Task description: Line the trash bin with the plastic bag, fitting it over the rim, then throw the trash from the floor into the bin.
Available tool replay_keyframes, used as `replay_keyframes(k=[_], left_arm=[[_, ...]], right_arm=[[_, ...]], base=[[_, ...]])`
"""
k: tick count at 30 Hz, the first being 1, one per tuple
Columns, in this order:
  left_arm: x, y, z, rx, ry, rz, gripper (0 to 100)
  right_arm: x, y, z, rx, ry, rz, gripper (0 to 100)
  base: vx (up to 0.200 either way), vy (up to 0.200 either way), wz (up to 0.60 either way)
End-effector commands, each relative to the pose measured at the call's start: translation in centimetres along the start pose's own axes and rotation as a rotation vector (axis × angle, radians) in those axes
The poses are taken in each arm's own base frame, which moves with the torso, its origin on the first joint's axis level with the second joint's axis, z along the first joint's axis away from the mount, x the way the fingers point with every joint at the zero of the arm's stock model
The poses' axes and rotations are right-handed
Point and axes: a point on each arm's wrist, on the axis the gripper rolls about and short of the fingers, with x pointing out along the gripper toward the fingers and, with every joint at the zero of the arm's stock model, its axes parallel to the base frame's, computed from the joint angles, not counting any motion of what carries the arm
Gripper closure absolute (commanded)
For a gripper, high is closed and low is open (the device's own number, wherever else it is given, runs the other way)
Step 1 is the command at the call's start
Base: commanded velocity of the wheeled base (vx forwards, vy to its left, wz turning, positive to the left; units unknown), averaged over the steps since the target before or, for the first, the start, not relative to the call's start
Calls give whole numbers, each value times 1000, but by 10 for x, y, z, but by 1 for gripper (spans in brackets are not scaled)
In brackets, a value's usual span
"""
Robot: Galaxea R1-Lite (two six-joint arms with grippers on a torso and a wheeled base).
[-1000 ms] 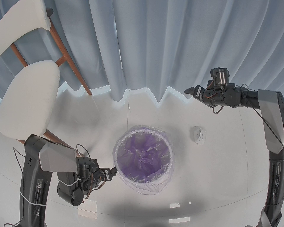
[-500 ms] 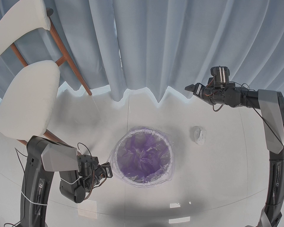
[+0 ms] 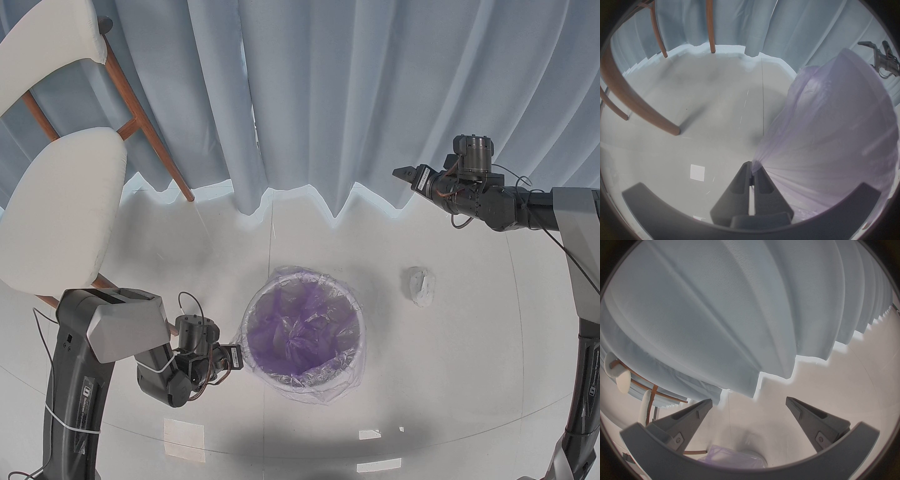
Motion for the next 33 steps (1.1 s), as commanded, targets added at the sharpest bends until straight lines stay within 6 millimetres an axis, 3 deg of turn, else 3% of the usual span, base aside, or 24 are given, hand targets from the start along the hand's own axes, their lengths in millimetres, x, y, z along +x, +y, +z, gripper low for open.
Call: replay_keyframes(k=[1,7,13,14,19,20,22,23,24,25,27,28,29,30,31,33], left_arm=[[25,-5,19,-3,-24,3,100],[35,-12,23,8,10,7,100],[32,-11,20,10,35,29,100],[31,-10,20,11,37,30,0],[18,-11,22,10,41,31,0],[2,-11,25,12,51,31,0],[-10,-11,26,13,63,31,0],[-28,-9,24,14,86,35,0],[-28,-9,24,14,86,35,0],[-56,-8,22,18,106,32,0],[-84,-9,20,21,106,20,0],[-84,-9,20,21,106,20,0],[-114,-8,20,20,83,6,0],[-126,-8,19,21,75,-2,0],[-126,-8,19,21,75,-2,0],[-167,-9,19,24,19,-35,0]], right_arm=[[-18,-2,-7,-2,-10,6,0],[-26,-7,-17,-2,-10,6,0],[-34,-13,-31,1,-3,2,0],[-34,-14,-32,1,-3,2,0],[-34,-16,-35,0,1,-3,0],[-36,-19,-37,3,9,-11,0],[-39,-21,-38,5,18,-19,0],[-43,-24,-45,7,42,-30,0],[-43,-24,-45,7,42,-30,0],[-46,-27,-55,10,79,-41,0],[-48,-31,-69,10,123,-57,0],[-48,-32,-70,10,127,-59,0],[-50,-37,-81,11,147,-64,0],[-50,-39,-87,11,146,-62,0],[-50,-39,-87,11,146,-62,0],[-53,-48,-107,10,151,-63,0]], base=[[0,0,0],[0,0,0],[0,0,0],[0,0,0],[0,0,0],[0,0,0],[0,0,0],[0,0,0],[0,0,0],[0,0,0],[0,0,0],[0,0,0],[0,0,0],[0,0,0],[0,0,0],[0,0,0]])
